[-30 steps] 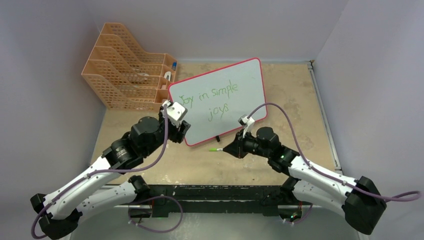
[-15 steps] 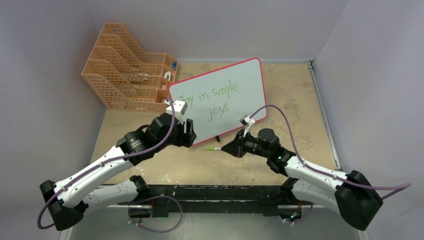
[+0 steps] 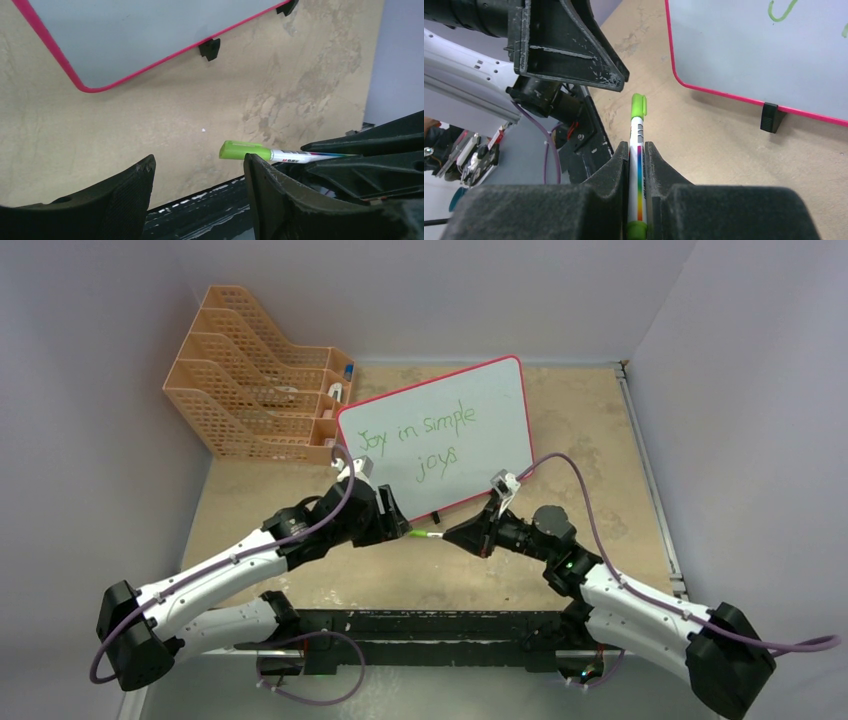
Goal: Write a sentence on the whiteboard
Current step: Close the whiteboard marker at the center of the board.
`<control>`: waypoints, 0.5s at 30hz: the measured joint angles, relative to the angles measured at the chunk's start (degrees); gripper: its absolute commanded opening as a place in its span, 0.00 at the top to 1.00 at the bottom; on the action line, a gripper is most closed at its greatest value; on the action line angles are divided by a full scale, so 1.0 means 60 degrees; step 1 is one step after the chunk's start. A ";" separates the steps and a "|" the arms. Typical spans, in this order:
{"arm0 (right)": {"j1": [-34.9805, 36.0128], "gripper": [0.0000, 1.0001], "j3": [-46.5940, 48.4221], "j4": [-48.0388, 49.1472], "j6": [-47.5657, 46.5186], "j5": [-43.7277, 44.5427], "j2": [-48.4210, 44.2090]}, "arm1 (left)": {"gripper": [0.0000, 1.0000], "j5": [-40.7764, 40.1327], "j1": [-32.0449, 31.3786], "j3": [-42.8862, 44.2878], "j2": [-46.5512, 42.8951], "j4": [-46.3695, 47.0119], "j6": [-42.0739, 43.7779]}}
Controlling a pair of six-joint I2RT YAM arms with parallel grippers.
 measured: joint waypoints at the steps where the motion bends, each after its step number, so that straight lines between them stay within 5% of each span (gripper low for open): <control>1: 0.0000 1.00 -0.0022 0.0066 0.0026 -0.0004 -0.0040 | 0.37 0.0062 0.0000 -0.0051 0.0000 0.0157 -0.0124; 15: 0.0000 1.00 -0.0087 0.0528 0.0193 -0.0084 -0.0120 | 0.46 0.0951 0.0000 -0.0266 0.0543 0.1683 -0.0845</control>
